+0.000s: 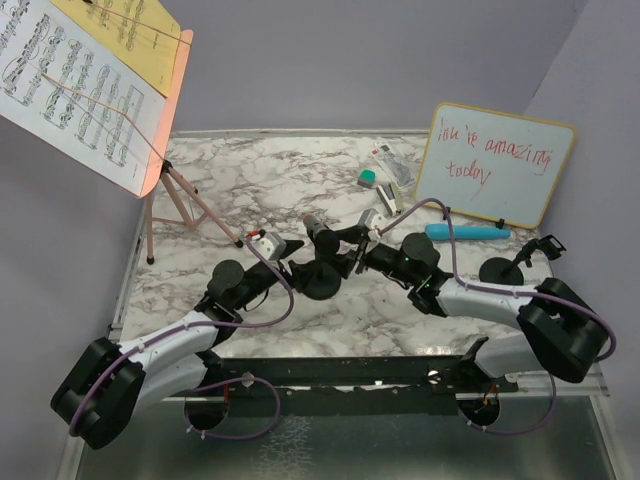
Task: Pack up the instrument practice props
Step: Adjust the microphone stand at the center of the board, then remove the microphone from the microphone stand.
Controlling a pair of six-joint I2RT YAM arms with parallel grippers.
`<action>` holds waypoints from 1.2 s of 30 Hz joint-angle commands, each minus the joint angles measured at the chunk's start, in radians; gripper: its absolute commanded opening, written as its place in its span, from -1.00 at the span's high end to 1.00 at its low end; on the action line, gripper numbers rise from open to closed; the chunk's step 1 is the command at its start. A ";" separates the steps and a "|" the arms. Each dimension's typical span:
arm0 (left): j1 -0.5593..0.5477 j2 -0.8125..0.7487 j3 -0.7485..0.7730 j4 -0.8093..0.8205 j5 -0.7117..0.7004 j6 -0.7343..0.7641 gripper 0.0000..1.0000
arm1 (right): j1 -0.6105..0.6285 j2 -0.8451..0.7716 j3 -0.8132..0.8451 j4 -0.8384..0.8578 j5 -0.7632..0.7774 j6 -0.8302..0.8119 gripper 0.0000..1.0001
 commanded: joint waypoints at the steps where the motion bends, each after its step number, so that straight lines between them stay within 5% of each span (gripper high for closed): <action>1: 0.002 0.017 0.015 0.046 -0.023 -0.007 -0.48 | 0.015 -0.133 -0.003 -0.170 -0.054 0.019 -0.37; 16: 0.002 0.089 0.047 0.080 -0.046 -0.055 -0.49 | 0.016 -0.456 0.123 -0.481 -0.135 0.166 -0.79; 31: 0.002 0.099 0.053 0.089 -0.058 -0.067 -0.50 | 0.016 -0.322 0.342 -0.637 0.015 0.271 -0.79; 36: 0.002 0.110 0.056 0.100 -0.059 -0.071 -0.49 | 0.015 -0.352 0.287 -0.653 0.078 0.260 -0.55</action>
